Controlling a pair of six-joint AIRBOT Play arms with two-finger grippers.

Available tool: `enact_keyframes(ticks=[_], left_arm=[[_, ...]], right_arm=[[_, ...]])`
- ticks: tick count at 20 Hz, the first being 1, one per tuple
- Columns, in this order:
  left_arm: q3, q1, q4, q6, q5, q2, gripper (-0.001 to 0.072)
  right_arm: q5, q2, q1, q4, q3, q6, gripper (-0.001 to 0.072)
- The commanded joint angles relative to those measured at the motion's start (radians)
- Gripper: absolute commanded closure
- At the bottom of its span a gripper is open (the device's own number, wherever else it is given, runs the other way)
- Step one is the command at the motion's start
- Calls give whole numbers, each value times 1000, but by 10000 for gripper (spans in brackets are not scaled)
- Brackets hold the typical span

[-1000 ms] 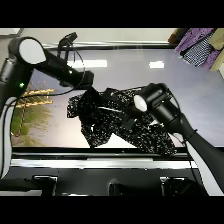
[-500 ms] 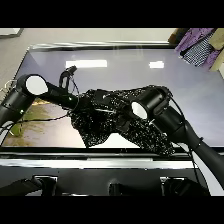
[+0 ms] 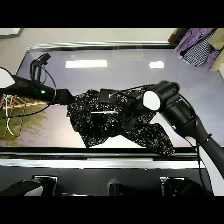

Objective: Fold the clothes and pants, and hang the long-sleeved shirts on hangers.

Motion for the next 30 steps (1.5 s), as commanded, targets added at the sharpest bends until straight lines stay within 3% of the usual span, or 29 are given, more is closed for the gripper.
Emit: enact_keyframes(ticks=[1,5,7,9,17,22,24,25,27,30], left_arm=[[-19,33,22,241,-129,6,153],[-106,-39,11,539,-96,4,151],[-166,-39,-115,651,-89,6,149],[-196,-39,-187,698,-90,6,148],[-231,-10,-189,803,-85,15,150],[-340,-10,-189,832,13,15,152],[-346,-10,-189,832,63,15,215],[-346,-10,-189,832,81,15,331],[-346,-10,-189,832,88,16,651],[-345,-10,-190,828,87,19,679]], right_arm=[[2,-2,-25,84,1,-195,674],[-6,-23,-25,80,1,-201,674],[-6,-33,-25,80,0,-200,674],[-8,-42,-25,80,0,-200,674],[-29,-55,-25,84,1,-200,674],[-26,-44,-25,102,1,-201,675],[-11,-42,-23,126,1,-201,675],[0,-42,-23,132,1,-201,675],[4,-42,-23,132,1,-201,674],[2,-38,-23,124,1,-199,668]])
